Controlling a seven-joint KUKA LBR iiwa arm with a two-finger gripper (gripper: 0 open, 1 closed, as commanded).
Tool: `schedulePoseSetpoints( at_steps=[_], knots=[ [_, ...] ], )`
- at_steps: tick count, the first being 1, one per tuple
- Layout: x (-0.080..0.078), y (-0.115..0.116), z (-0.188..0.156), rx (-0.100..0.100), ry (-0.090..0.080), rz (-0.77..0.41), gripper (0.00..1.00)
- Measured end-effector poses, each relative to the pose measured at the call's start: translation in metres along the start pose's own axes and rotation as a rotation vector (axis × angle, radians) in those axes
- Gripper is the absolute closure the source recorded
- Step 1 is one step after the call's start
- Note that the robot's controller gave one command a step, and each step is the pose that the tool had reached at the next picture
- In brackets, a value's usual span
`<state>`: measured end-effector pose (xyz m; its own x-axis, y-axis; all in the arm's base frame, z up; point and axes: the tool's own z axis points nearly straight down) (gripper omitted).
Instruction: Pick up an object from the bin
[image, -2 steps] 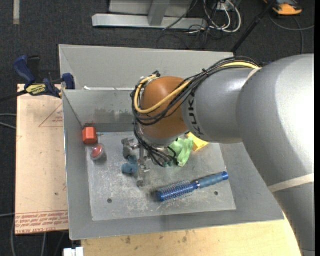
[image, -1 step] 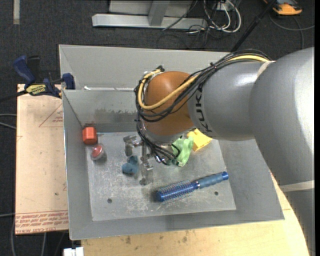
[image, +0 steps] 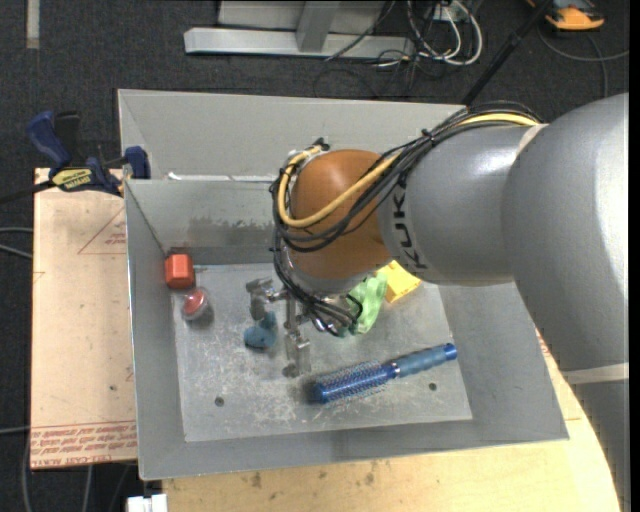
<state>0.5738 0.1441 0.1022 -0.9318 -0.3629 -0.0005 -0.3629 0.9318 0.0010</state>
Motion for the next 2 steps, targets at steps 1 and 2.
schedulePoseSetpoints(
  at_steps=[1,2],
  knots=[
    [0.0005,-0.0072,0.0343,-0.001,0.002,0.003,0.0],
    [-0.0003,-0.0066,0.0341,-0.003,0.0,0.006,0.0]
  ],
)
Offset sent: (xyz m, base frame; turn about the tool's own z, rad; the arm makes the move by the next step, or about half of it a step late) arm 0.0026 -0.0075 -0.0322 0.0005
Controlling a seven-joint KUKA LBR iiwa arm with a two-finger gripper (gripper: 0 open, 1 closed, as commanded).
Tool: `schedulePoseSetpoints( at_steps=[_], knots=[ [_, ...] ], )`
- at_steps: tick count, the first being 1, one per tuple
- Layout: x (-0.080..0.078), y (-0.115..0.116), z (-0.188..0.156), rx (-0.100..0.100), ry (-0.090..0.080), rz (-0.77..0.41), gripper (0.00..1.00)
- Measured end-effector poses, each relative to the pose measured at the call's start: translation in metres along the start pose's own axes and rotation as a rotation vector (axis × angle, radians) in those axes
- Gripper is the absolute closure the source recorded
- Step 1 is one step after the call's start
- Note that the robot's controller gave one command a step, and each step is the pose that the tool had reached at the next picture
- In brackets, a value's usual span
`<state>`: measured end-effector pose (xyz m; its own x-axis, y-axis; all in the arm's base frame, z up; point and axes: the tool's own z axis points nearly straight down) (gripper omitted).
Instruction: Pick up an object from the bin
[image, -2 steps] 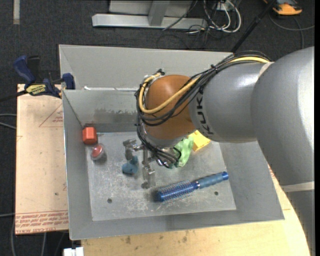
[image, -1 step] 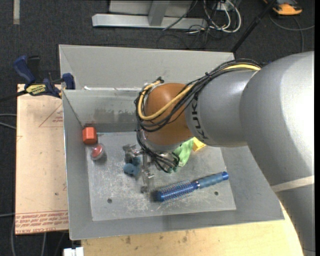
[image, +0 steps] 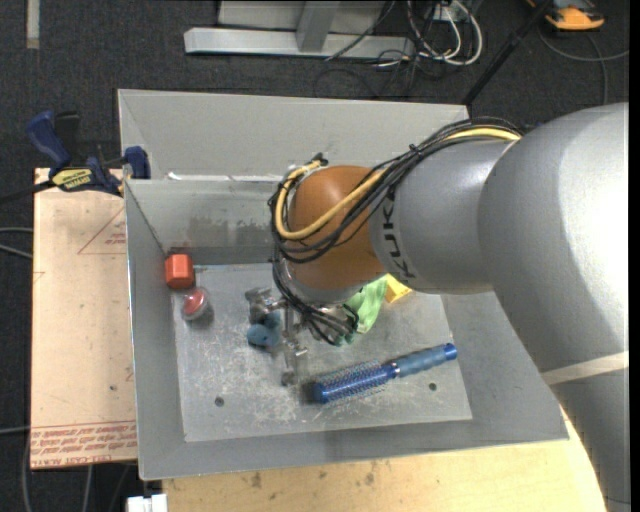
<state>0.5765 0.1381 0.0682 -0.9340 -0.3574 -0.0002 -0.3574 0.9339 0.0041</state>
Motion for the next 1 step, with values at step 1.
schedulePoseSetpoints(
  at_steps=[1],
  knots=[
    [-0.0002,-0.0004,-0.0007,0.0,0.0,0.0,1.0]
  ],
)
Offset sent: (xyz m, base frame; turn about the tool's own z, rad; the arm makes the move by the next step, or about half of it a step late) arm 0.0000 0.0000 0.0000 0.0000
